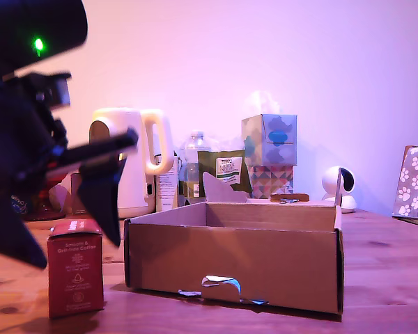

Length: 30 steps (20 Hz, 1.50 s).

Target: Pick the red carton of coffee filters and place it in the cardboard box

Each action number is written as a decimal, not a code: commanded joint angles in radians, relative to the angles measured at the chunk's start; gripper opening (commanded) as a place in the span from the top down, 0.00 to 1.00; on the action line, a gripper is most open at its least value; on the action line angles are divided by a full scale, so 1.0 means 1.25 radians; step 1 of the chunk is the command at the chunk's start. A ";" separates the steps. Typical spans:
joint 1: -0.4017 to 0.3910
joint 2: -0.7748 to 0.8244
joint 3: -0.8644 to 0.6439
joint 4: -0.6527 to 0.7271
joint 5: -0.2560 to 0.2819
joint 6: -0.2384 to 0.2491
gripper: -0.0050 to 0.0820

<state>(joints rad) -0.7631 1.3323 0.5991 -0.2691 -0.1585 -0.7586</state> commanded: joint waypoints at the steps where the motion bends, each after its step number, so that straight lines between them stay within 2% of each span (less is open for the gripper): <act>1: 0.002 0.014 -0.006 -0.009 0.001 0.006 0.25; 3: 0.002 0.014 -0.006 -0.015 0.003 0.022 0.35; 6: 0.007 0.014 -0.006 -0.024 0.011 0.032 0.56; 8: 0.008 0.011 -0.006 -0.036 0.023 0.067 0.65; 10: 0.008 -0.016 0.002 -0.076 0.019 0.077 0.66; 15: 0.008 -0.174 0.063 -0.219 0.011 0.155 0.66; 17: 0.007 -0.240 0.088 -0.237 -0.004 0.233 0.66; 18: 0.005 -0.270 0.095 -0.235 -0.007 0.241 0.66; 20: 0.001 -0.316 0.100 -0.215 -0.028 0.279 0.66; 21: 0.001 -0.328 0.100 -0.202 -0.042 0.282 0.66; 24: 0.001 -0.338 0.100 -0.145 -0.047 0.363 0.66; 25: 0.001 -0.331 0.100 -0.113 -0.045 0.373 0.66; 28: 0.001 -0.285 0.100 0.027 -0.005 0.396 0.66; 30: 0.001 -0.234 0.100 0.132 0.031 0.447 0.66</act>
<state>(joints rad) -0.7593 1.0195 0.7414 -0.1543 -0.1345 -0.2245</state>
